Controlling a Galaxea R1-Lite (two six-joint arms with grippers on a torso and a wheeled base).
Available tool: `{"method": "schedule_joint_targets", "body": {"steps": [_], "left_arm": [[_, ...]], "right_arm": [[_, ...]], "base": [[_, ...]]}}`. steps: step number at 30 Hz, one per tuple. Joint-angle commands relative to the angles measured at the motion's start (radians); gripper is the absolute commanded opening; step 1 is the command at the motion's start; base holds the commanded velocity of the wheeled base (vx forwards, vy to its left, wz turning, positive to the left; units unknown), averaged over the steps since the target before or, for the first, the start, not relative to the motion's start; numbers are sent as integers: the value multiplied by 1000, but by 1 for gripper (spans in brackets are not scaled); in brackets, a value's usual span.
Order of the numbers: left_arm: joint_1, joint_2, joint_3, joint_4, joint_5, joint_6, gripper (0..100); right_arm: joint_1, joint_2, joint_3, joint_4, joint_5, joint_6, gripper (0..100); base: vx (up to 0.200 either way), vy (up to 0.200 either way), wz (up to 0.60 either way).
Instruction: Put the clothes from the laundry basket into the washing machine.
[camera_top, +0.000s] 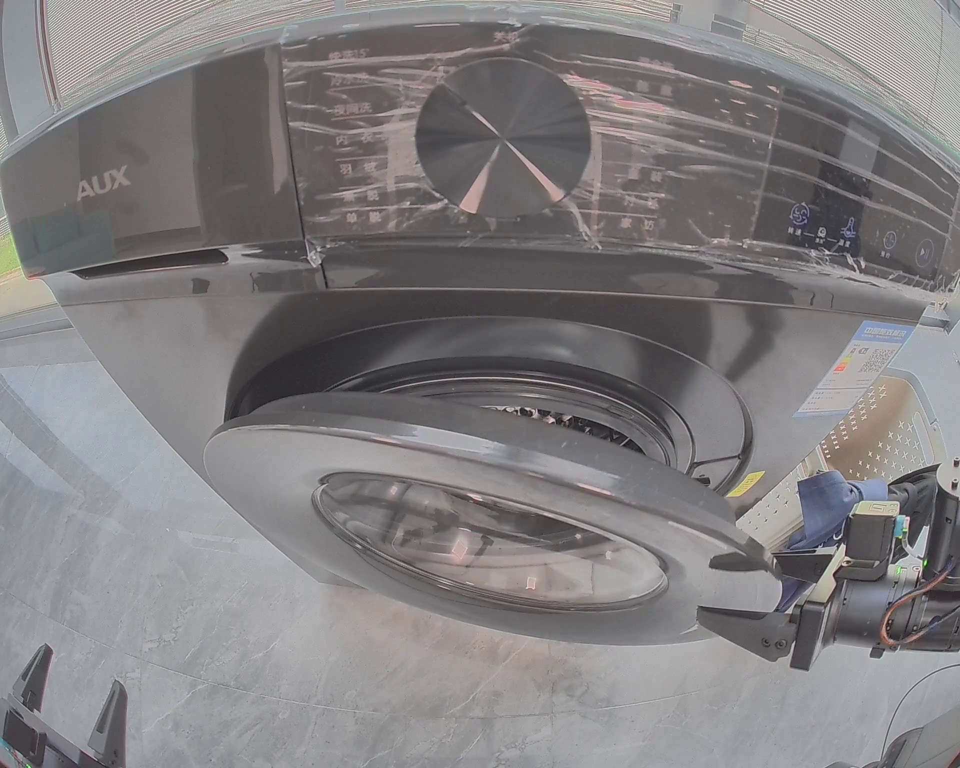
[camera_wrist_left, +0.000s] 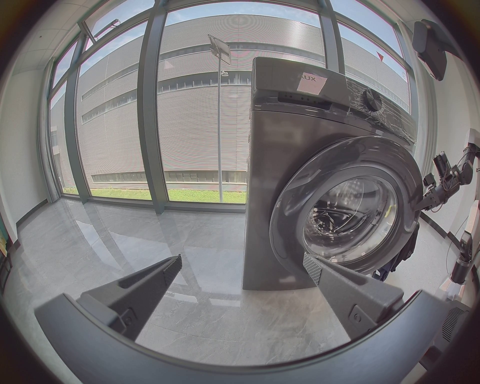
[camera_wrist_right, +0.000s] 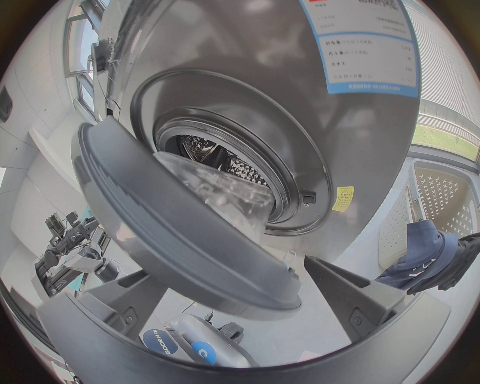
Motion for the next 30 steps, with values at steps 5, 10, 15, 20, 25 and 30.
{"method": "schedule_joint_targets", "body": {"steps": [5,10,15,20,25,30], "left_arm": [[-2,-17,18,0,-1,-1,100],[0,-17,18,0,-1,-1,100],[-2,-17,18,0,-1,-1,100],[-2,-17,18,0,-1,-1,100],[-2,-17,18,0,-1,0,100],[-2,-17,18,0,-1,0,100]], "right_arm": [[-52,52,-57,-11,-4,-9,100],[-40,91,-69,-11,1,-23,100],[-12,93,-52,-9,4,-22,100],[43,67,0,-9,2,-19,100],[32,67,-13,-11,-4,-19,100],[32,125,-55,-12,-2,-19,100]], "base": [[-120,0,0],[-200,0,0],[-40,0,0],[0,0,0],[0,0,0],[-160,0,0]]}}
